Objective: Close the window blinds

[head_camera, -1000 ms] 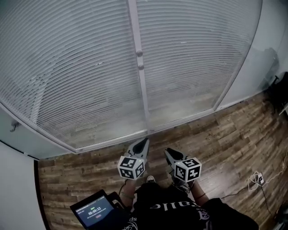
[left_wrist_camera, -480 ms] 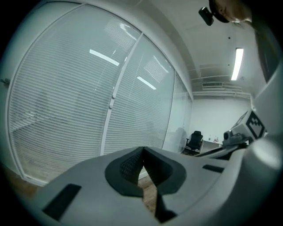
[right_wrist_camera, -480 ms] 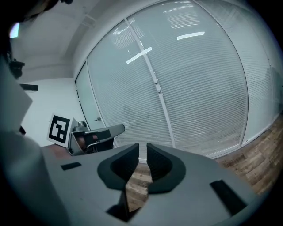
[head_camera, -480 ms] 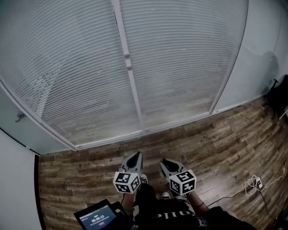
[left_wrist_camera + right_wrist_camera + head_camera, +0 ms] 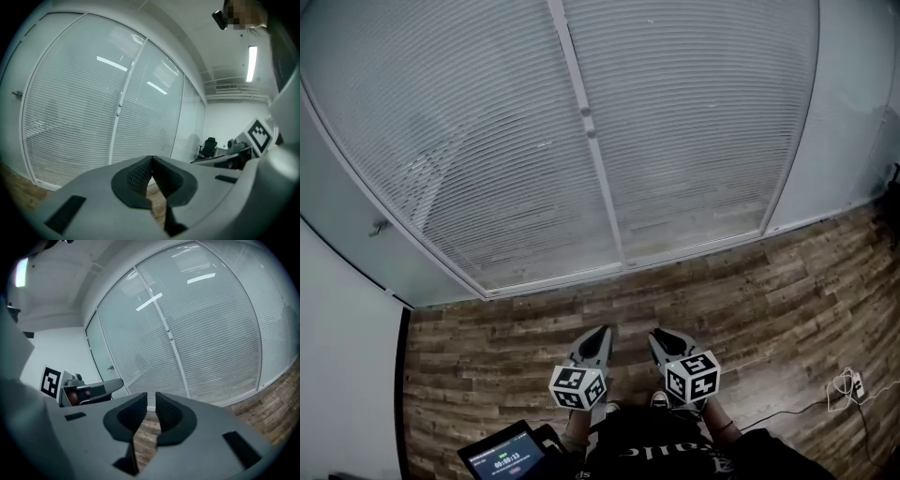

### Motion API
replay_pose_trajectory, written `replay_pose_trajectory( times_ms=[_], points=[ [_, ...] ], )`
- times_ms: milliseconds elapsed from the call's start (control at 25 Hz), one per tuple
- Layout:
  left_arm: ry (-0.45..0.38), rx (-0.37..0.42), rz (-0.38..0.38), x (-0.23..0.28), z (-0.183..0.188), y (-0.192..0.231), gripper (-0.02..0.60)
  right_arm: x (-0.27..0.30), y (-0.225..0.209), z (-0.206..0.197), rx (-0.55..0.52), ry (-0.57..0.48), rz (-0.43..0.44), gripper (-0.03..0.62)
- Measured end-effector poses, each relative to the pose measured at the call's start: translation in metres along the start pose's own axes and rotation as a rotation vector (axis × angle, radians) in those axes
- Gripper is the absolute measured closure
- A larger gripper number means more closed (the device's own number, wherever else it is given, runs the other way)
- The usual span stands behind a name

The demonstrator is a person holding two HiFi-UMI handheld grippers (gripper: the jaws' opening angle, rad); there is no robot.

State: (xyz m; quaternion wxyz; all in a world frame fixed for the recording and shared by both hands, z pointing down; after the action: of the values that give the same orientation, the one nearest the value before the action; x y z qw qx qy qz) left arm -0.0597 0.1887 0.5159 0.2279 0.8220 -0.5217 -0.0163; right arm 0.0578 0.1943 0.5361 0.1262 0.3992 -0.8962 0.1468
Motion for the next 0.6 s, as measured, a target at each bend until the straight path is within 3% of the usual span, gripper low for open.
replay_pose_trajectory(
  times_ms=[160,360,600],
  points=[
    [-0.018,0.013,-0.016,-0.015,0.002,-0.007,0.577,-0.015,0.013,0.000,-0.012,-0.016,-0.021,0.528],
    [0.021,0.082,-0.044,-0.051,-0.018,-0.017,0.577,-0.034,0.045,-0.015,0.053,-0.026,-0.034,0.528],
    [0.058,0.042,-0.078,-0.125,-0.047,-0.017,0.577,-0.057,0.116,-0.048,0.091,-0.002,-0.060,0.528]
  ],
)
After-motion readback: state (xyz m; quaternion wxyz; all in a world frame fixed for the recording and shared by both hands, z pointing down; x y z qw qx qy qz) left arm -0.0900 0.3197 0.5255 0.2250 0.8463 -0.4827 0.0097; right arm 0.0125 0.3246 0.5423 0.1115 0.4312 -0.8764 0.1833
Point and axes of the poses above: the fingertips, and each gripper's own axes: x forward along the fingers, y to its left, z out of its top, the point moved 2 cm from there along -x, backward along the fingers, and after that the axes turned 11 degrees about -x, right-handed, at the moved point
